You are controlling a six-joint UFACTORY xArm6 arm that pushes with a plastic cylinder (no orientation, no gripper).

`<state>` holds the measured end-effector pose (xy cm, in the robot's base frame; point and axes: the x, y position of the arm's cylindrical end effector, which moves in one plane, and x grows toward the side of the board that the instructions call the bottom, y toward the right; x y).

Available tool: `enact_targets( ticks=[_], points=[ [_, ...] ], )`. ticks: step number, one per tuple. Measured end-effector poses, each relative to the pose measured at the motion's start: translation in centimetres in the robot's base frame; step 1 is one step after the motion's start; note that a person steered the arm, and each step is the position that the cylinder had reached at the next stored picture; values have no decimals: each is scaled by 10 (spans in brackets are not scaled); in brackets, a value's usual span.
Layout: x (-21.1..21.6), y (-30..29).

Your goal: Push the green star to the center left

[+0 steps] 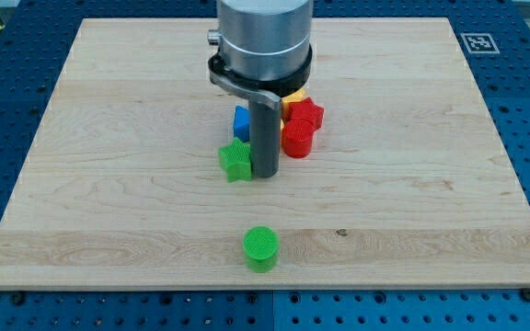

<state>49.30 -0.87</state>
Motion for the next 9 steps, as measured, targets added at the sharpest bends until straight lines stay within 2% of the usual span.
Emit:
enact_targets(
  ticks=[1,3,6,8,9],
  points=[
    [6,-7],
    [-25,-52],
    [-25,-142],
    [-25,-154],
    [-25,-178]
  ],
)
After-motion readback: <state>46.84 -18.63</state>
